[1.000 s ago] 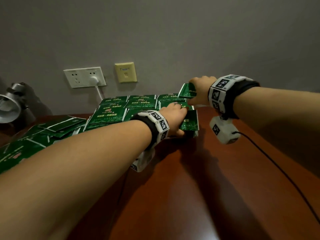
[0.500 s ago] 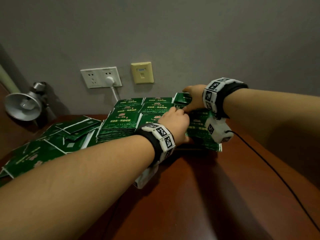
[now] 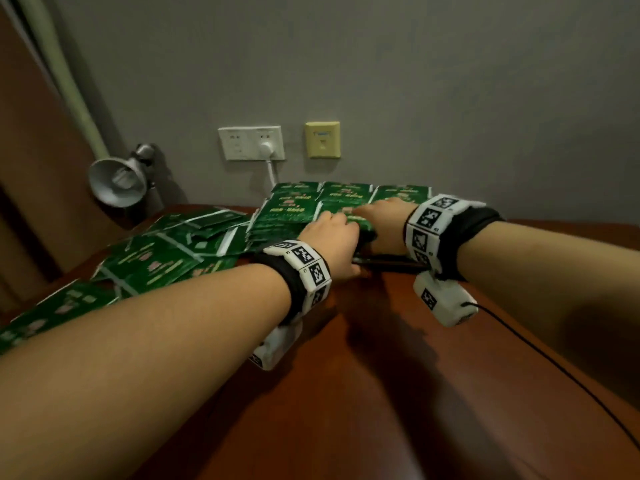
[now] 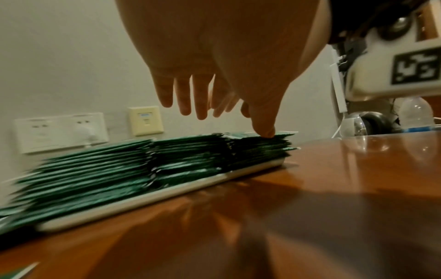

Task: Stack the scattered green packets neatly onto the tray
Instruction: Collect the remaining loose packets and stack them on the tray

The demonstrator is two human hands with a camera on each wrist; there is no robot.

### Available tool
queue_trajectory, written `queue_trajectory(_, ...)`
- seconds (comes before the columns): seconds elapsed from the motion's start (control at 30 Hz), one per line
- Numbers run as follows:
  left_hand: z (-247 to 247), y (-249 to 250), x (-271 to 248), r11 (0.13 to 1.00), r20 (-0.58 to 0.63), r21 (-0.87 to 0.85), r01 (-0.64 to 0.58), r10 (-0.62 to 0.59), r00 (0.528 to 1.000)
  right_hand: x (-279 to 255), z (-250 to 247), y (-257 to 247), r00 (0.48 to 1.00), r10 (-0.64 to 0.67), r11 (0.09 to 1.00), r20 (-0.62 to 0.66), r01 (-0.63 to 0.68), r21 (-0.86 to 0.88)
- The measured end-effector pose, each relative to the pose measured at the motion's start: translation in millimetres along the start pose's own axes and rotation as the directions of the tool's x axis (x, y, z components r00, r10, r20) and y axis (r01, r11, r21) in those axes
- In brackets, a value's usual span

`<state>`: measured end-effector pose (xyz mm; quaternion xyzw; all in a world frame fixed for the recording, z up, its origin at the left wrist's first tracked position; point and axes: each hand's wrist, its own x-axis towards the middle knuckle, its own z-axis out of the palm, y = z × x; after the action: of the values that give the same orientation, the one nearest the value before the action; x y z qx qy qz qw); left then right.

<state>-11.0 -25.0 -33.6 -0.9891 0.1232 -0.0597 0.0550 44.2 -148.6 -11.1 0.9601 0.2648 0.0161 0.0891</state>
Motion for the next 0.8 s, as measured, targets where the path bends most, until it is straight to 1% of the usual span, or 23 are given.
queue_trajectory(0.1, 18.8, -30.5, -61.2, 0.995, 0.069, 0.028, 0.094, -0.096, 0.993, -26.8, 12.1, -71.4, 0.991, -0.127, 0.992, 0.053, 0.126, 0.017)
queue_trajectory(0.17, 33.9, -53.4, -100.9, 0.984, 0.130, 0.042, 0.175, -0.180, 0.975, -38.2, 20.4, -119.1, 0.979, -0.184, 0.982, 0.087, 0.180, 0.052)
queue_trajectory(0.23, 46.0, -75.9, -138.3, 0.961, 0.158, 0.043, 0.273, -0.276, 0.948, -43.4, 30.3, -163.4, 0.963, -0.252, 0.965, 0.093, 0.243, 0.101)
queue_trajectory(0.3, 52.0, -95.6, -167.3, 0.928, 0.162, 0.034, 0.371, -0.371, 0.914, -46.8, 35.6, -200.8, 0.949, -0.307, 0.946, 0.074, 0.296, 0.132)
queue_trajectory(0.4, 53.3, -119.0, -193.3, 0.870, 0.174, -0.003, 0.494, -0.486, 0.857, -47.0, 36.7, -241.3, 0.923, -0.376, 0.924, 0.086, 0.366, 0.113)
queue_trajectory(0.5, 54.9, -128.3, -202.4, 0.827, 0.257, -0.029, 0.561, -0.536, 0.804, -43.3, 33.7, -258.9, 0.897, -0.419, 0.908, 0.139, 0.412, 0.082)
queue_trajectory(0.57, 59.2, -128.5, -202.1, 0.819, 0.314, -0.050, 0.572, -0.531, 0.787, -41.6, 34.9, -260.2, 0.898, -0.419, 0.906, 0.132, 0.406, 0.115)
queue_trajectory(0.6, 61.1, -128.4, -201.2, 0.816, 0.327, -0.073, 0.573, -0.524, 0.787, -40.5, 36.5, -259.3, 0.902, -0.415, 0.907, 0.119, 0.400, 0.131)
queue_trajectory(0.67, 61.7, -129.1, -198.6, 0.810, 0.309, -0.127, 0.573, -0.516, 0.799, -39.3, 38.6, -256.7, 0.910, -0.403, 0.912, 0.099, 0.391, 0.126)
queue_trajectory(0.73, 60.5, -130.5, -196.0, 0.805, 0.276, -0.171, 0.568, -0.514, 0.812, -39.4, 39.3, -252.9, 0.922, -0.374, 0.925, 0.102, 0.362, 0.112)
queue_trajectory(0.8, 60.3, -130.6, -193.2, 0.790, 0.251, -0.204, 0.578, -0.528, 0.811, -40.4, 40.2, -245.8, 0.938, -0.324, 0.946, 0.121, 0.318, 0.067)
